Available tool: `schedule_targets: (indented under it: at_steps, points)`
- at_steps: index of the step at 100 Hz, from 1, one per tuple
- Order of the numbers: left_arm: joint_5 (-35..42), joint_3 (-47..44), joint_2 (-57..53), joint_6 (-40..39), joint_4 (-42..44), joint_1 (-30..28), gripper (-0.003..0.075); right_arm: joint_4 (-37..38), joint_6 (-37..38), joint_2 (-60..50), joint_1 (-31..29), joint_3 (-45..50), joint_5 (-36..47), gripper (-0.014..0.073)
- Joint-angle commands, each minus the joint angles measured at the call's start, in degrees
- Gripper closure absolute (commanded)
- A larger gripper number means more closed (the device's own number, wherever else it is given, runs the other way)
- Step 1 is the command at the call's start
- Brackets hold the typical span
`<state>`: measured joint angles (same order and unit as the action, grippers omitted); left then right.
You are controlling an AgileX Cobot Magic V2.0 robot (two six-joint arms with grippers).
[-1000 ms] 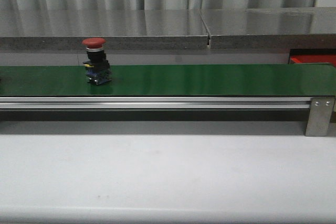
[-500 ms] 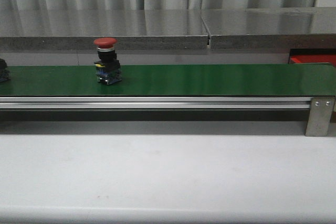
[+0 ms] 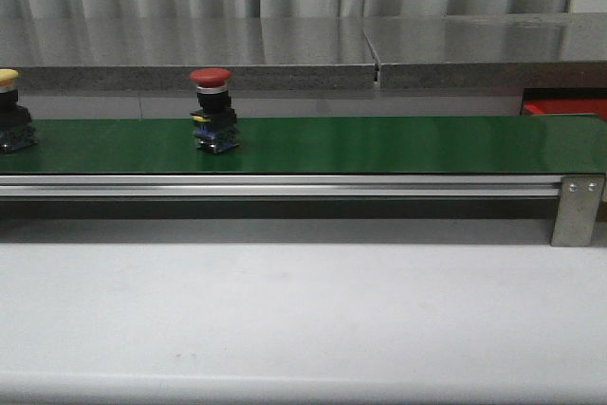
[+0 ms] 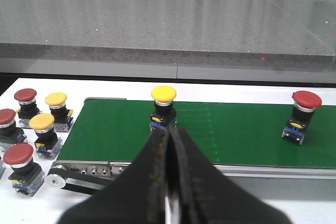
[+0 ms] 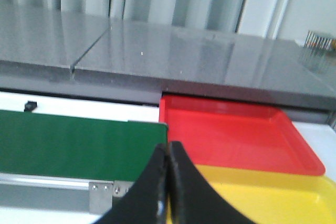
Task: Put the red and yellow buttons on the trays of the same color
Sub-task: 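Lower the right gripper over the red button riding the belt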
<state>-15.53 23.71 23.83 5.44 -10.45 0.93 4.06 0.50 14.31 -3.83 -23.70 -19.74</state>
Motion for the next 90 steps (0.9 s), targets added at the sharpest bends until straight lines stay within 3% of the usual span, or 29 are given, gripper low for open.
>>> schedule_targets:
  at_steps: [1,18,36,61,70,90]
  points:
    - [4.6,1.4,0.4,-0.6,-0.6,0.4,0.0741,0.4,-0.5,9.0,-0.3,-8.9,-4.4,0.0662]
    - [4.6,1.4,0.4,-0.6,-0.6,0.4,0.0741,-0.8,-0.5,24.5,-0.2,-19.9,-13.4,0.0662]
    - [4.6,1.4,0.4,-0.6,-0.6,0.4,0.0741,-4.1,-0.5,36.7,-0.2,-26.4,-10.9,0.0662]
    - [4.6,1.4,0.4,-0.6,-0.6,0.4,0.0741,-7.1,-0.5,46.7,-0.2,-27.3,-8.8,0.0634]
    - [4.6,1.4,0.4,-0.6,-0.6,0.4,0.0741,-7.9,-0.5,48.0,-0.1,-27.3,-10.5,0.0508]
    - [4.6,1.4,0.4,-0.6,-0.6,0.4,0.0741,-8.1,-0.5,48.3,-0.1,-27.3,-12.1,0.0010]
